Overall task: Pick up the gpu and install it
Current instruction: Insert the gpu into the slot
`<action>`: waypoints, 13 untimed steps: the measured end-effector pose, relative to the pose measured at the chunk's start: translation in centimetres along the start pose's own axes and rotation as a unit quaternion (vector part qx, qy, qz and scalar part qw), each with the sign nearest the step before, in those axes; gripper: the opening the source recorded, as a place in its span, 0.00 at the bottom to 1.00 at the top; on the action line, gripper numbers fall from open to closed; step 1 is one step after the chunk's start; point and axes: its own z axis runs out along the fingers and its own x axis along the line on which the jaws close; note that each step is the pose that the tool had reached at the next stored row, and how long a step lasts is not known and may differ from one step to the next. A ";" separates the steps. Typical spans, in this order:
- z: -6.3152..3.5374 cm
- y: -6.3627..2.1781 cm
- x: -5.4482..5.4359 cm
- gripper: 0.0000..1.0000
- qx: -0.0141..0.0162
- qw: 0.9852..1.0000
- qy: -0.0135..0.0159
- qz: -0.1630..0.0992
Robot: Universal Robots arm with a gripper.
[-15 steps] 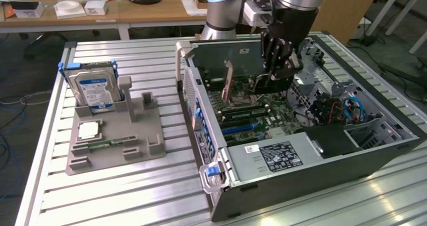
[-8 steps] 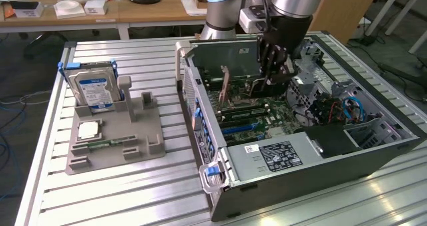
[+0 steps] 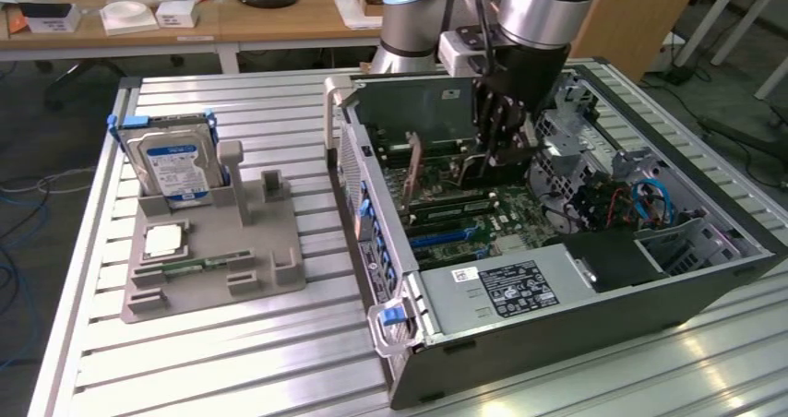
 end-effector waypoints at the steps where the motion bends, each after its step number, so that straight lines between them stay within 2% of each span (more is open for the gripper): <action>1: 0.18 0.01 0.0 0.26 0.000 1.000 0.000 0.000; 4: 0.35 0.58 0.0 0.26 0.000 1.000 -0.004 0.000; 9: 0.65 0.84 0.1 0.26 0.002 1.000 -0.004 0.000; 13: 0.99 0.83 1.0 0.26 0.003 1.000 -0.004 0.000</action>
